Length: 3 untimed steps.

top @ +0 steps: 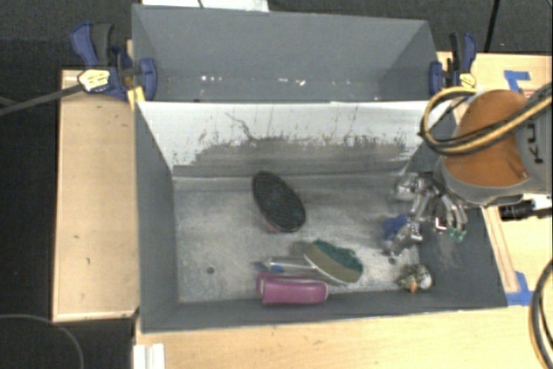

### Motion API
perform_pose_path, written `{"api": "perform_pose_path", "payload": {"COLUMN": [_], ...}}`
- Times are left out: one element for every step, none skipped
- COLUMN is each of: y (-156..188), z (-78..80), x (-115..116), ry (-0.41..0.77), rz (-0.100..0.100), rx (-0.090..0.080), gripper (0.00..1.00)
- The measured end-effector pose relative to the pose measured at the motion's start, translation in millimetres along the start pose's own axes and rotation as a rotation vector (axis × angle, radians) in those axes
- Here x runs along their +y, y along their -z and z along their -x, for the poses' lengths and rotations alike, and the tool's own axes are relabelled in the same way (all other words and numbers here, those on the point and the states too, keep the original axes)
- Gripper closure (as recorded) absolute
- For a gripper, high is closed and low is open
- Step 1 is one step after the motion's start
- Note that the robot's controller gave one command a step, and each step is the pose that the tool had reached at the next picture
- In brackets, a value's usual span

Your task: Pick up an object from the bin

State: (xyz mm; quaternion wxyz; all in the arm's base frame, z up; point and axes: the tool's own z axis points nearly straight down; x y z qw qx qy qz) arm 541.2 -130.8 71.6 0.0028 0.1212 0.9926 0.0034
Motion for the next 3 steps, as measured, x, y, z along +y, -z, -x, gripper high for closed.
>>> {"api": "perform_pose_path", "payload": {"y": [2,21,170], "z": [2.2,-44.8,-37.7], "x": [-3,-14,-19], "ry": [0.001,0.371,0.503], "rz": [-0.004,-0.007,-0.009], "rx": [-0.006,-0.012,-0.005], "gripper": [1.00,1.00,1.00]}}
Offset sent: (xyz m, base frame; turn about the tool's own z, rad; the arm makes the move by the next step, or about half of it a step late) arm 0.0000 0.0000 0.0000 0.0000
